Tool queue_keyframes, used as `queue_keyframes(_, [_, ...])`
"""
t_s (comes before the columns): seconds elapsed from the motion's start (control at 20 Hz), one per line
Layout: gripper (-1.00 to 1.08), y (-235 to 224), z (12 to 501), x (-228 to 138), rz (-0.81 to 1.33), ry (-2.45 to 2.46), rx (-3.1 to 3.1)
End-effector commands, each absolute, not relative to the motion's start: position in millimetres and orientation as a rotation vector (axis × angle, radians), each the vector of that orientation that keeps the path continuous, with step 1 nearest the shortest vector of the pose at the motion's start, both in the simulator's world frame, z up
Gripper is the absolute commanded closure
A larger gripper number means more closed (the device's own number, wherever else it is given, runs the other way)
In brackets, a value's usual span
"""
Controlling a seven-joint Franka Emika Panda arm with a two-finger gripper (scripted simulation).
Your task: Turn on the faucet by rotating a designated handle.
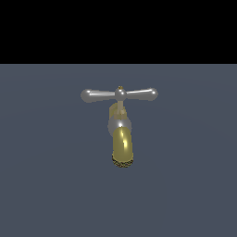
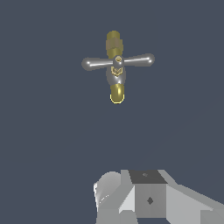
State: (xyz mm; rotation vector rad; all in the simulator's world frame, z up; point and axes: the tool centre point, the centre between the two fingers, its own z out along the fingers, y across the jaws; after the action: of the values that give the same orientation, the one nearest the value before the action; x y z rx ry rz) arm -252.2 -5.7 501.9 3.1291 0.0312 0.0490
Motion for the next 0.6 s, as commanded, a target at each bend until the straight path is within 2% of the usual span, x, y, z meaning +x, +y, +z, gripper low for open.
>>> queue_keyframes(0.0, [1.08, -5.7, 501.9, -252.2, 0.049, 0.031, 3.129])
queue_keyframes(0.55, [1.08, 6.6, 488.0, -246.2, 0.047, -0.072, 3.129])
